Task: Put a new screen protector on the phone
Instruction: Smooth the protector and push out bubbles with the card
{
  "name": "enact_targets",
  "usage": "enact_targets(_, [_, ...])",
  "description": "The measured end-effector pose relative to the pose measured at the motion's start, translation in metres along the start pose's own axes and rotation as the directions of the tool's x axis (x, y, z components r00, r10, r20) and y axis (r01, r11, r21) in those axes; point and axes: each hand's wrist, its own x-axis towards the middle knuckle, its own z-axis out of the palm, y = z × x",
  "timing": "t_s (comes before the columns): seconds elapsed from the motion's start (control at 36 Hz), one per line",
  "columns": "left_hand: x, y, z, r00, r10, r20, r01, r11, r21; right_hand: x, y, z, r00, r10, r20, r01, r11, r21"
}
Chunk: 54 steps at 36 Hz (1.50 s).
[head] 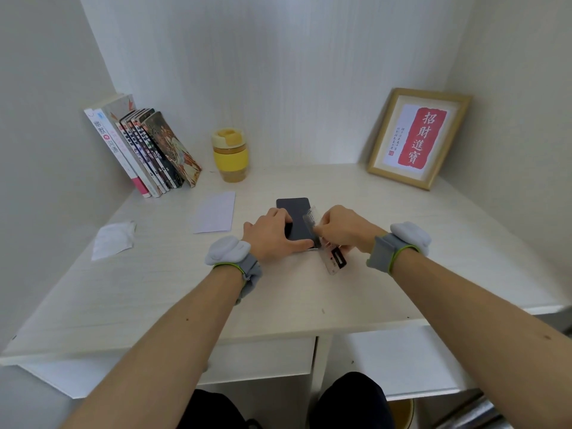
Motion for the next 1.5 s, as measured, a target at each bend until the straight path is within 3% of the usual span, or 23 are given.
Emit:
enact_targets(0.17, [0.000, 0.003, -0.004, 0.999, -0.024, 0.046, 0.025, 1.000, -0.012, 0.004, 0.001, -0.002, 0.998, -0.063, 0.012, 0.063, 0.995, -0.077])
enact_targets(0.39, [0.000, 0.003, -0.005, 0.996, -0.057, 0.067, 0.061, 0.997, -0.052, 0.016, -0.002, -0.016, 0.971, -0.235, -0.036, 0.206, 0.908, -0.366])
enact_targets(0.53, [0.006, -0.006, -0.008, 0.993, -0.063, 0.103, 0.091, 0.950, -0.300, 0.024, -0.008, -0.019, 0.956, -0.293, 0.025, 0.269, 0.836, -0.478])
enact_targets(0.61, [0.006, -0.013, -0.008, 0.990, -0.108, 0.096, 0.142, 0.853, -0.502, 0.028, -0.011, -0.019, 0.955, -0.283, 0.087, 0.286, 0.807, -0.516])
enact_targets(0.75, [0.009, -0.024, -0.009, 0.991, -0.130, 0.022, 0.116, 0.779, -0.616, 0.028, -0.011, -0.019, 0.943, -0.256, 0.213, 0.332, 0.776, -0.537])
enact_targets(1.0, [0.018, -0.025, 0.000, 0.999, 0.019, 0.029, -0.008, 0.939, -0.343, 0.020, -0.008, -0.020, 0.920, -0.266, 0.288, 0.385, 0.754, -0.532])
enact_targets(1.5, [0.031, -0.019, 0.007, 0.999, -0.037, -0.029, 0.030, 0.979, -0.202, 0.005, -0.006, -0.020, 0.916, -0.245, 0.316, 0.383, 0.765, -0.517])
